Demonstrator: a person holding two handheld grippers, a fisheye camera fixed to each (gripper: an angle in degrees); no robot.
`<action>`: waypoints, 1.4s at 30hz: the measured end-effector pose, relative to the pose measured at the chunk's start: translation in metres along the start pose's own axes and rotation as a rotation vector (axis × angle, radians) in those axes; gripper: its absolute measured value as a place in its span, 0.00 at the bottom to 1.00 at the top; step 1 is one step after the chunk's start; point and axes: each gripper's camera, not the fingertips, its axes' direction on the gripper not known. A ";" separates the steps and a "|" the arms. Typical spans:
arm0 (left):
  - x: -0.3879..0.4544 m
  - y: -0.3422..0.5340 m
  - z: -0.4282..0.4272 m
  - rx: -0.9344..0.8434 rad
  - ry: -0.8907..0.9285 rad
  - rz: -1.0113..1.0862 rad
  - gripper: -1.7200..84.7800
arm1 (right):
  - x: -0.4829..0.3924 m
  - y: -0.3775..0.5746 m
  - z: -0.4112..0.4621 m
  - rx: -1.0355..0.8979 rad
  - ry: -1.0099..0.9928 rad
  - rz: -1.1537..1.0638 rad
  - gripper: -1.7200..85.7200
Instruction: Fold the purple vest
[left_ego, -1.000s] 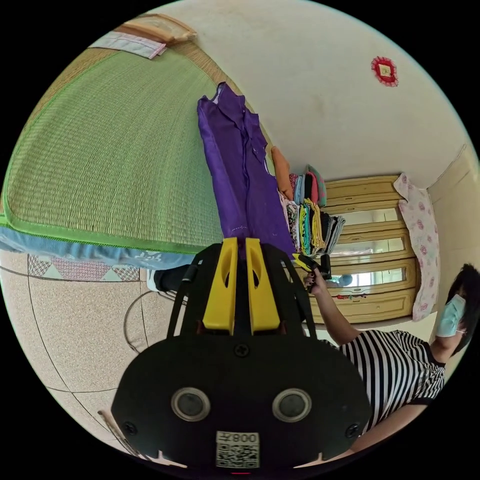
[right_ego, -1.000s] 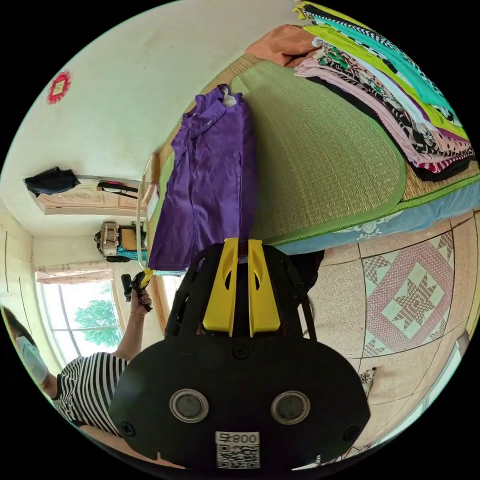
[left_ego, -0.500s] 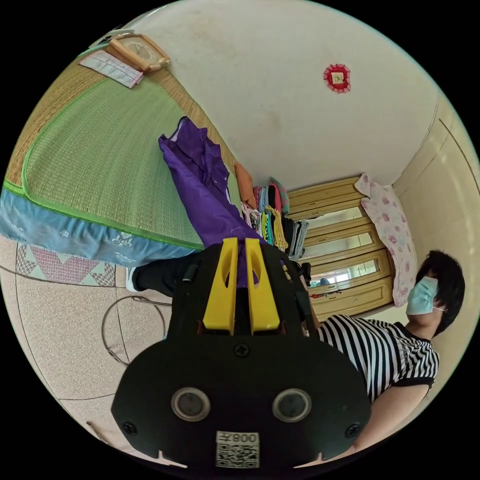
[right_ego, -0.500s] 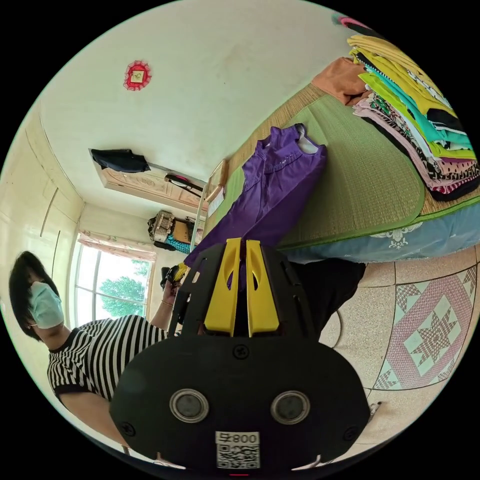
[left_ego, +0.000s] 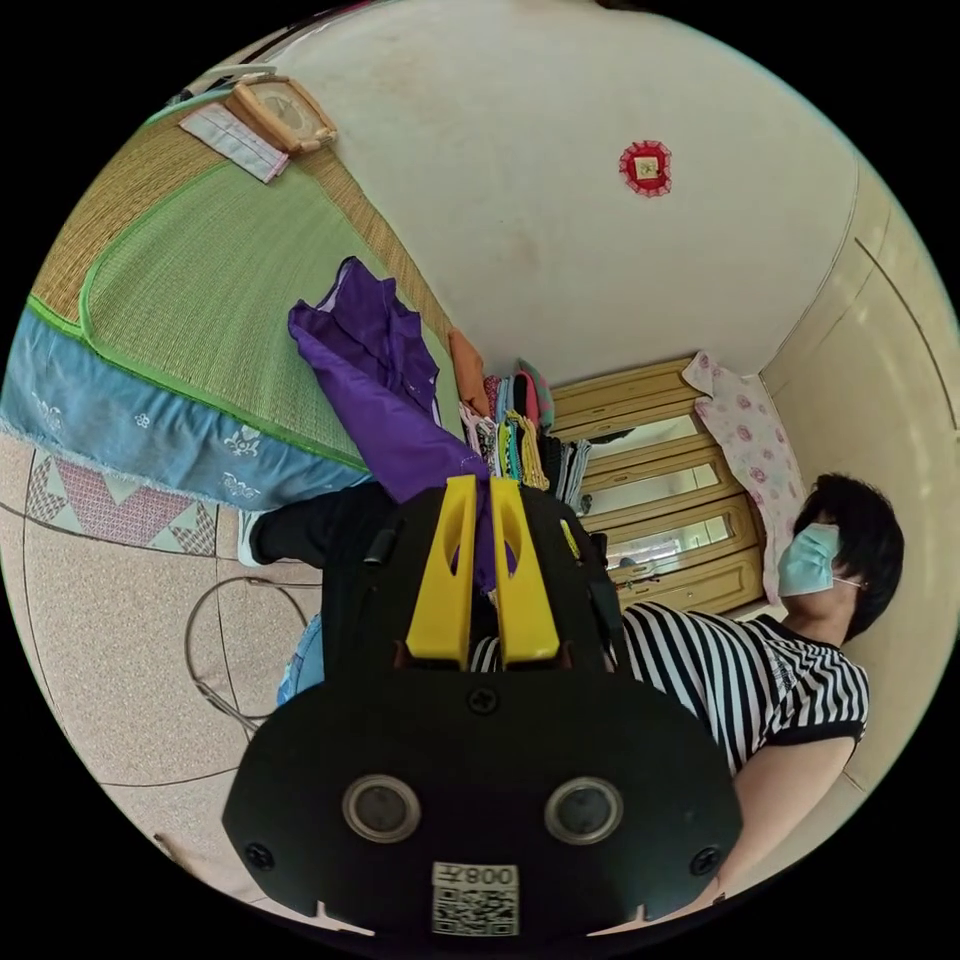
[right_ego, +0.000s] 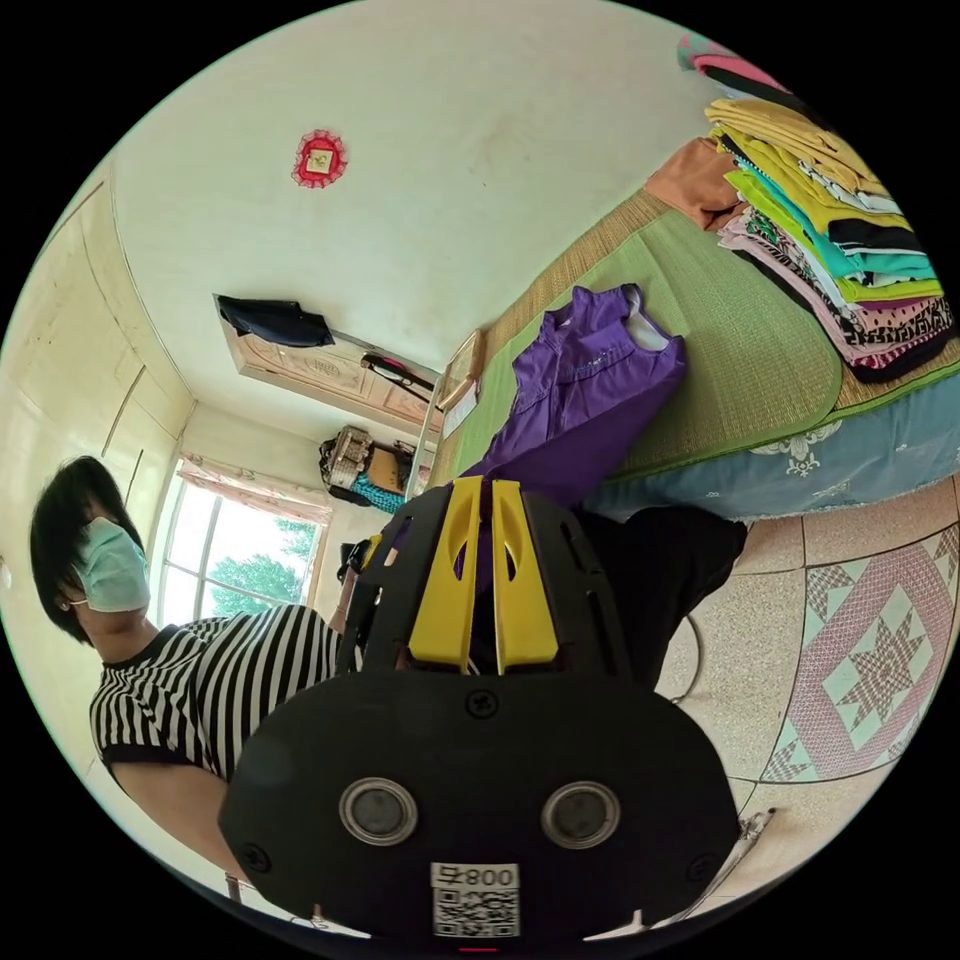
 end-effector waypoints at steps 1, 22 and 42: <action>-0.001 -0.005 0.001 0.005 0.012 0.002 0.05 | 0.001 -0.001 0.001 0.001 0.001 -0.002 0.04; 0.015 -0.223 0.047 0.056 -0.005 0.104 0.05 | 0.029 -0.155 0.093 0.051 0.019 -0.083 0.04; -0.065 -0.508 0.153 0.167 -0.139 -0.062 0.03 | 0.193 -0.433 0.322 0.004 0.144 0.073 0.04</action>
